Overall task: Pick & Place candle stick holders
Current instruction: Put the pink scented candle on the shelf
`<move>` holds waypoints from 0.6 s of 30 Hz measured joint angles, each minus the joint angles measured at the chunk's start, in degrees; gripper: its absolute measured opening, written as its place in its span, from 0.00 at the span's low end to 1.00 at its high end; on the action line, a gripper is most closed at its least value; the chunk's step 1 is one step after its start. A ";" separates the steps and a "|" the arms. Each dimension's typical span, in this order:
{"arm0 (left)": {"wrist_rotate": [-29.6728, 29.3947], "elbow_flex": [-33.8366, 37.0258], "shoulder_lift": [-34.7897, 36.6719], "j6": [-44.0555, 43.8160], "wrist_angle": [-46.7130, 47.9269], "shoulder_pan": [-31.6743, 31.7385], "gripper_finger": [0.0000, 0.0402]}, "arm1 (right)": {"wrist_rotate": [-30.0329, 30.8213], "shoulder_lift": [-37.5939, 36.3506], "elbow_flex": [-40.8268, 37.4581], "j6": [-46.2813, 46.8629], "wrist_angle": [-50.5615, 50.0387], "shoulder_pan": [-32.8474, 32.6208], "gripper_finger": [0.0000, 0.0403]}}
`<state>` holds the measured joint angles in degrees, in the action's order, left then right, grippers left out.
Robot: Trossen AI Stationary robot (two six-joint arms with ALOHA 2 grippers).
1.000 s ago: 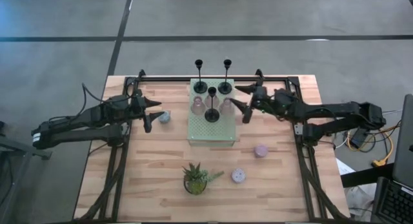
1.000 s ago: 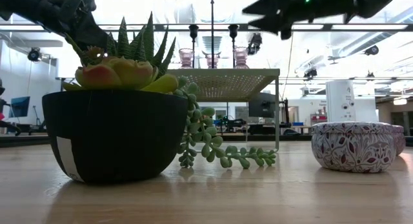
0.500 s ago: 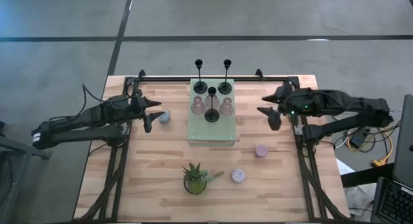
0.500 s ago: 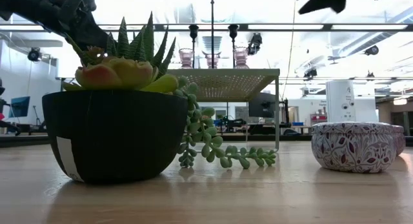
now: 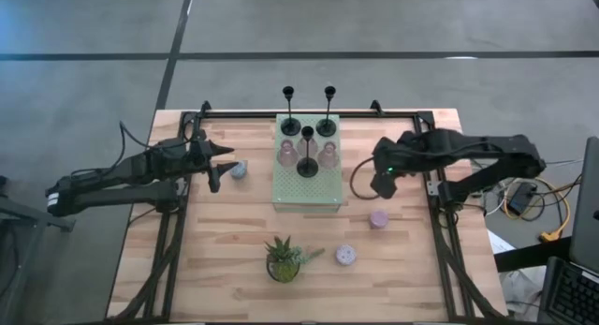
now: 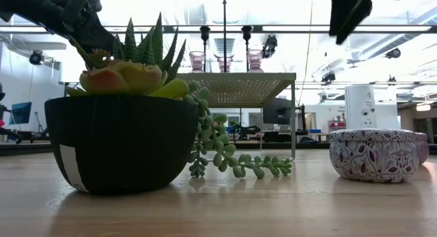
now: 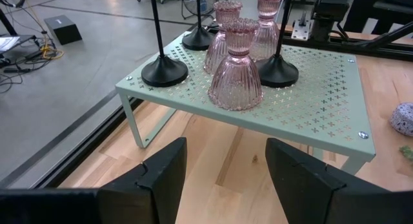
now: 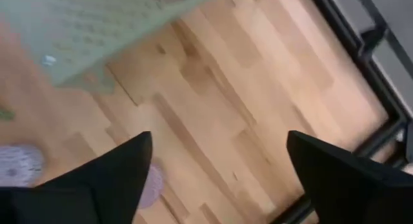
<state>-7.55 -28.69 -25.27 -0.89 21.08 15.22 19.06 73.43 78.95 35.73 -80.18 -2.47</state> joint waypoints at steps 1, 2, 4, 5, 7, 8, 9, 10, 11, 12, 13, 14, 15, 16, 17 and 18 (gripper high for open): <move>0.00 0.00 -0.01 -0.01 0.00 0.00 0.54 | -0.19 0.64 -0.74 0.91 -0.03 0.00 0.91; 0.00 0.00 -0.01 -0.02 0.00 0.00 0.54 | -0.95 1.21 -1.47 1.82 0.15 0.01 0.93; 0.00 0.00 -0.01 0.00 0.00 0.00 0.54 | -4.03 2.19 -3.49 3.81 0.89 -0.02 0.95; 0.00 0.00 0.00 -0.02 0.00 0.04 0.54 | -5.99 2.50 -4.59 4.70 1.74 -0.15 0.96; 0.00 0.00 0.01 -0.01 0.00 0.04 0.54 | -8.65 2.89 -6.86 6.56 3.57 -0.66 0.96; 0.00 0.00 0.01 0.00 0.00 0.04 0.54 | -9.32 3.09 -8.12 7.79 4.49 -1.01 0.96; 0.00 0.00 0.01 0.00 0.00 0.04 0.54 | -9.82 3.19 -9.26 9.27 5.19 -1.36 0.96; 0.00 0.00 -0.01 0.00 0.00 0.04 0.54 | -10.08 3.15 -10.57 10.56 6.04 -1.63 0.96; 0.00 0.00 0.01 0.00 0.00 0.04 0.54 | -10.23 3.01 -11.89 11.85 6.80 -1.92 0.96; 0.00 0.00 -0.01 -0.02 0.00 0.04 0.54 | -10.50 2.68 -13.26 13.24 7.73 -2.27 0.96; 0.00 0.00 0.00 -0.01 0.00 0.04 0.54 | -10.88 2.23 -14.66 14.68 8.86 -2.62 0.96; 0.00 0.00 0.00 0.00 0.00 0.02 0.54 | -11.27 1.84 -16.02 16.15 10.06 -2.90 0.96; 0.00 0.00 0.01 -0.02 0.00 0.02 0.54 | -11.88 1.54 -17.41 17.84 11.28 -3.10 0.96; 0.00 0.00 0.01 -0.02 0.00 0.02 0.54 | -12.33 1.24 -18.73 19.43 12.39 -3.34 0.96; 0.00 0.00 -0.01 -0.02 0.02 0.02 0.54 | -12.98 1.16 -19.99 21.02 13.40 -3.49 0.96; 0.00 0.00 0.00 0.00 0.00 0.02 0.54 | -13.53 1.05 -21.06 22.32 14.30 -3.68 0.96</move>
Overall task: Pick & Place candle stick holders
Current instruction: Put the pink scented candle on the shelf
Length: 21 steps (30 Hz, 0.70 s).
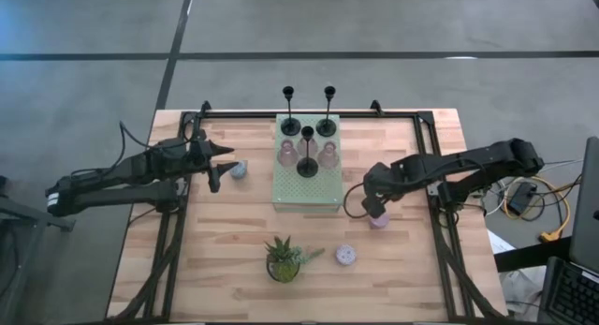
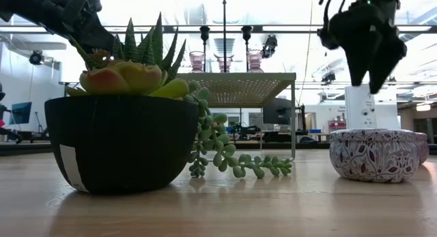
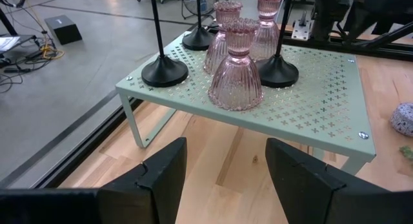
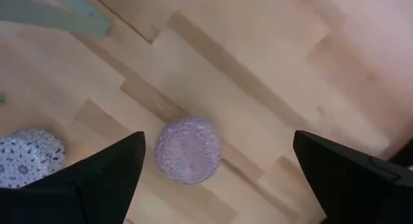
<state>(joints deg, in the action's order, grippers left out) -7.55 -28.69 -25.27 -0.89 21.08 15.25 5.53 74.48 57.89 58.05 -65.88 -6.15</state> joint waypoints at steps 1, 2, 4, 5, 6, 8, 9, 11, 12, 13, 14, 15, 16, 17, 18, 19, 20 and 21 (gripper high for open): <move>0.00 0.00 -0.01 0.00 0.00 0.00 0.54 | -0.70 -0.04 -0.98 0.94 0.87 -0.24 0.96; 0.00 0.00 0.00 -0.01 0.01 -0.01 0.54 | -1.26 -0.07 -1.83 1.62 1.85 -0.45 0.96; 0.00 0.00 -0.01 0.00 0.00 -0.02 0.54 | -2.07 0.15 -3.15 2.93 3.85 -1.03 0.96; 0.00 0.00 0.00 -0.01 0.00 -0.02 0.54 | -2.25 0.33 -3.74 3.61 4.92 -1.33 0.96; 0.00 0.00 0.01 0.00 0.00 -0.02 0.54 | -2.43 0.54 -4.30 4.35 5.74 -1.63 0.96; 0.00 0.00 -0.01 0.00 0.00 -0.02 0.54 | -2.61 1.23 -5.14 5.84 6.77 -2.41 0.96; 0.00 0.00 0.01 0.00 0.00 -0.02 0.54 | -2.65 1.55 -5.45 6.42 7.12 -2.80 0.96; 0.00 0.00 -0.01 -0.02 0.01 -0.02 0.54 | -2.83 2.43 -6.04 6.91 7.23 -3.65 0.96; 0.00 0.00 0.00 -0.01 0.00 -0.02 0.54 | -3.08 2.65 -6.40 6.94 7.56 -3.97 0.96; 0.00 0.00 -0.01 0.00 0.02 -0.02 0.54 | -3.39 2.93 -6.79 7.01 7.94 -4.37 0.96; 0.00 0.00 0.01 0.00 0.00 -0.02 0.54 | -3.91 3.23 -7.23 7.15 8.45 -4.68 0.96; 0.00 0.00 -0.01 -0.01 0.00 -0.02 0.54 | -4.45 3.42 -7.78 7.36 9.31 -5.06 0.96; 0.01 0.00 0.00 -0.01 0.02 -0.02 0.54 | -4.77 3.65 -8.36 7.77 10.09 -5.53 0.96; 0.00 0.00 -0.01 0.00 0.02 -0.02 0.54 | -5.00 3.86 -8.98 8.14 11.08 -6.00 0.96; 0.00 0.00 0.00 -0.01 0.00 -0.02 0.54 | -5.12 4.09 -9.57 8.51 12.17 -6.51 0.96; 0.00 0.00 -0.01 -0.02 0.00 -0.02 0.54 | -5.14 4.33 -10.19 8.96 13.33 -6.93 0.96; 0.00 0.00 -0.01 -0.01 0.02 -0.02 0.54 | -5.15 4.55 -10.84 9.33 14.38 -7.30 0.96; 0.00 0.00 -0.01 0.00 0.00 -0.02 0.54 | -5.15 4.88 -11.49 9.72 15.16 -7.69 0.96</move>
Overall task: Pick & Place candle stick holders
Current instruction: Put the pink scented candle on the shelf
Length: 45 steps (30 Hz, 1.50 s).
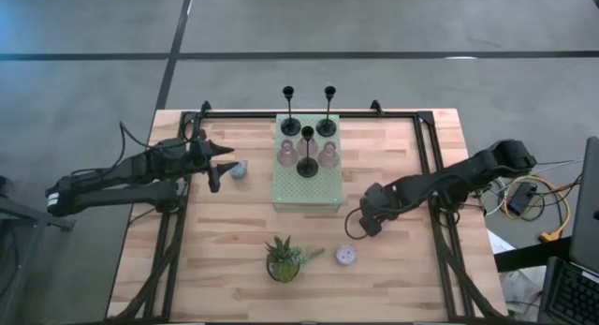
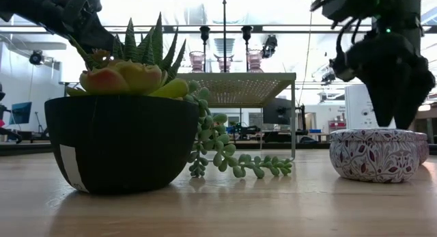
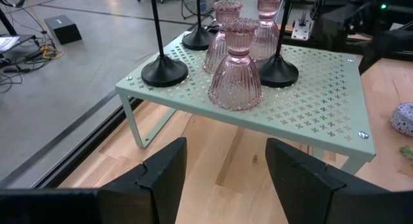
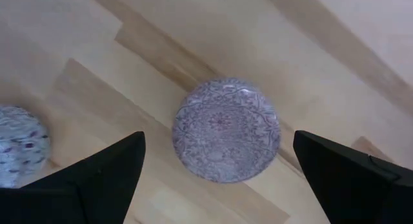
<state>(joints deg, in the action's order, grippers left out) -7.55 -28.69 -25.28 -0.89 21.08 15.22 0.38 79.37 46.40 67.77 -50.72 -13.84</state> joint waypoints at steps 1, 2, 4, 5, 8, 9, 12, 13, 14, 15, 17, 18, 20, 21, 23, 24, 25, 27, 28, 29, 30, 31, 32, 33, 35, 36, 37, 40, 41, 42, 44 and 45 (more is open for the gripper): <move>0.00 0.00 0.02 -0.02 0.00 0.00 0.54 | 0.00 0.32 -0.54 0.30 0.70 -0.38 0.96; 0.00 0.00 0.00 0.00 0.02 0.00 0.54 | 0.00 0.66 -1.05 0.49 1.42 -0.76 0.96; 0.00 0.00 0.00 0.00 0.00 0.00 0.54 | -0.01 1.73 -1.83 0.64 2.10 -1.25 0.96; 0.00 0.00 0.01 -0.01 0.00 0.00 0.54 | -0.01 2.29 -2.01 0.64 2.12 -1.35 0.96; 0.00 0.00 0.00 -0.01 0.00 0.02 0.54 | 0.18 4.59 -2.17 -0.08 2.38 -1.42 0.96; 0.00 0.00 0.02 0.00 0.02 0.00 0.54 | 0.47 5.46 -2.17 -0.59 2.62 -1.42 0.96; 0.00 0.00 0.00 -0.02 0.02 0.02 0.54 | 0.87 7.88 -2.17 -2.06 4.80 -1.42 0.96; 0.00 0.00 0.00 -0.02 0.00 0.02 0.54 | 0.88 8.74 -2.17 -2.17 5.58 -1.42 0.96; 0.00 0.00 0.00 -0.01 0.01 0.03 0.54 | 0.88 9.63 -2.17 -2.16 6.38 -1.42 0.96; 0.00 0.00 0.01 0.00 0.02 0.02 0.54 | 0.80 10.40 -2.14 -2.13 7.03 -1.42 0.96; 0.00 0.00 0.02 0.00 0.00 0.04 0.54 | 0.71 11.44 -1.88 -1.83 7.39 -1.42 0.96; 0.00 0.00 0.00 0.00 0.02 0.04 0.54 | 0.58 11.89 -1.57 -1.68 7.31 -1.42 0.96; 0.00 0.00 0.00 -0.02 0.02 0.02 0.54 | 0.46 12.36 -1.25 -1.54 7.21 -1.42 0.94; 0.00 0.00 0.02 -0.01 0.00 0.02 0.54 | 0.46 12.36 -1.11 -1.54 7.11 -1.42 0.93; 0.00 0.00 0.02 0.00 0.02 0.02 0.54 | 0.51 12.07 -1.09 -1.45 7.15 -1.42 0.91; 0.00 0.00 0.01 -0.01 0.00 0.02 0.54 | 0.54 11.99 -1.10 -1.12 7.17 -1.42 0.89; 0.00 0.00 0.00 0.00 0.02 0.02 0.54 | 0.55 11.89 -1.10 -0.63 7.09 -1.42 0.87; 0.00 0.00 0.00 0.00 0.02 0.02 0.54 | 0.59 11.72 -1.10 0.12 6.53 -1.42 0.82; 0.00 0.00 0.00 0.00 0.00 0.02 0.54 | 0.45 11.72 -1.08 0.51 6.52 -1.42 0.79; 0.01 0.00 0.00 0.00 0.02 0.02 0.54 | 0.44 11.72 -1.08 0.80 6.56 -1.42 0.76; 0.00 0.00 0.02 -0.01 0.02 0.02 0.54 | 0.44 11.72 -1.08 0.89 6.53 -1.42 0.73; 0.00 0.00 0.01 0.00 0.02 0.02 0.54 | 0.40 11.72 -1.08 0.87 6.53 -1.42 0.71; 0.00 0.00 0.01 -0.01 0.02 0.01 0.54 | 0.37 11.72 -1.08 0.89 6.52 -1.42 0.71; 0.00 0.00 0.00 0.00 0.02 0.00 0.54 | 0.35 11.72 -1.04 0.89 6.49 -1.42 0.71; 0.00 0.00 0.00 -0.01 0.02 0.00 0.54 | 0.09 11.72 -0.79 0.89 6.25 -1.42 0.71; 0.00 0.00 0.00 0.00 0.02 0.00 0.54 | -0.04 11.52 -0.73 0.89 6.14 -1.40 0.71; 0.00 0.00 0.02 0.00 0.02 0.00 0.54 | -0.06 11.38 -0.66 0.89 6.04 -1.40 0.71; 0.00 0.00 0.01 0.00 0.02 0.00 0.54 | -0.11 10.68 -0.02 0.89 5.03 -1.38 0.71; 0.00 0.00 0.02 -0.02 0.00 0.00 0.54 | -0.17 10.33 0.40 0.89 4.42 -1.38 0.71; 0.00 0.00 0.02 -0.02 0.02 0.00 0.54 | -0.21 9.98 0.87 0.89 3.65 -1.38 0.71; 0.00 0.00 0.00 -0.02 0.02 0.00 0.54 | -0.33 9.37 1.83 0.87 1.71 -1.38 0.71; 0.00 0.00 0.00 -0.01 0.02 0.00 0.54 | -0.41 9.01 2.42 0.85 0.56 -1.38 0.71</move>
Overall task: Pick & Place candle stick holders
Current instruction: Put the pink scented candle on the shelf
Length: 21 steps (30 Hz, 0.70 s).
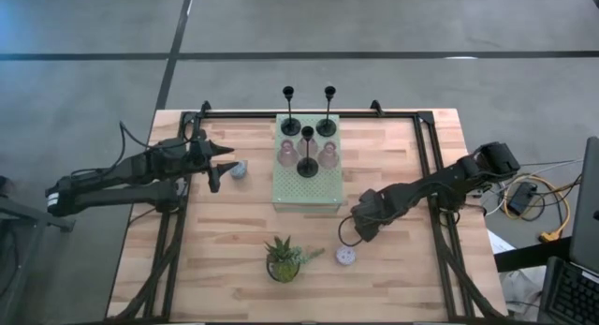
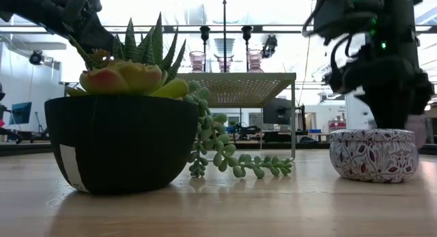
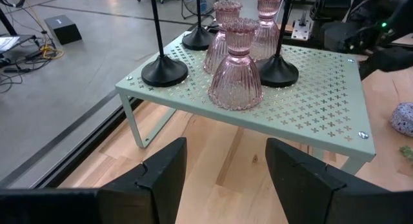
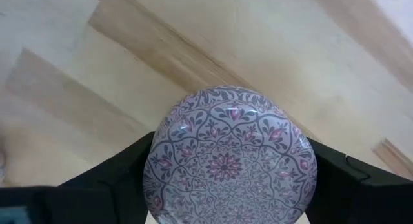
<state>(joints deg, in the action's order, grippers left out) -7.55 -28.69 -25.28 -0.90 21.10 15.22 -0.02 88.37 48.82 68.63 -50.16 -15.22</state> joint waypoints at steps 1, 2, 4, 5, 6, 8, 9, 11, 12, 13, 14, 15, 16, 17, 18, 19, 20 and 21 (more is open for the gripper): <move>0.00 0.00 0.02 0.01 0.00 0.00 0.54 | -0.01 -0.61 0.73 0.00 -1.03 0.03 0.71; 0.00 0.00 0.00 0.00 0.00 0.00 0.54 | -0.01 -1.27 1.59 0.01 -2.01 0.11 0.71; 0.00 0.00 0.00 0.00 -0.02 0.00 0.54 | -0.04 -2.46 3.46 -0.05 -4.15 0.48 0.71; 0.00 0.00 0.01 0.00 0.00 0.00 0.54 | -0.03 -3.01 4.41 -0.17 -5.36 0.72 0.71; 0.00 0.00 0.02 0.00 0.00 0.00 0.54 | -0.02 -3.52 5.41 -0.36 -6.58 1.01 0.71; 0.00 0.00 0.00 -0.01 0.00 0.00 0.54 | -0.01 -4.61 7.72 -1.18 -8.64 1.74 0.71; 0.00 0.00 0.02 -0.01 0.02 0.00 0.54 | -0.02 -5.12 8.98 -1.64 -9.63 2.13 0.71; 0.00 0.00 0.00 0.01 0.00 0.00 0.54 | -0.03 -5.67 11.62 -2.82 -11.83 2.90 0.71; 0.00 0.00 0.00 0.01 0.00 0.00 0.54 | -0.01 -5.81 13.08 -3.62 -12.71 3.38 0.71; 0.00 0.00 0.00 0.00 0.00 0.00 0.54 | -0.01 -5.81 14.74 -4.53 -13.70 3.86 0.71; 0.00 0.00 0.00 0.00 0.00 0.00 0.54 | -0.01 -5.79 16.31 -5.49 -14.60 4.35 0.71; 0.00 0.00 0.01 0.00 0.00 0.00 0.54 | 0.01 -5.60 17.85 -6.43 -15.33 4.95 0.71; 0.00 0.00 0.02 -0.01 0.00 0.00 0.54 | 0.00 -5.31 19.53 -7.37 -16.10 5.52 0.71; 0.00 0.00 0.00 0.01 0.00 0.00 0.54 | 0.00 -4.85 21.11 -8.33 -16.89 6.07 0.71; 0.00 0.00 0.02 0.01 0.00 0.00 0.54 | 0.04 -4.19 22.65 -9.32 -17.65 6.68 0.71; 0.00 0.00 0.02 0.01 0.00 0.02 0.54 | 0.04 -3.46 24.30 -10.25 -18.52 7.18 0.71; 0.00 0.00 0.00 -0.01 0.00 0.02 0.54 | 0.09 -2.80 25.96 -11.01 -19.37 7.77 0.71; 0.00 0.00 0.00 0.01 0.00 0.00 0.54 | 0.08 -2.10 27.59 -11.72 -20.28 8.29 0.71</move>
<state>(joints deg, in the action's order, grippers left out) -7.55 -28.69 -25.28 -0.89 21.10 15.22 0.06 86.28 76.41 56.91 -70.43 -6.94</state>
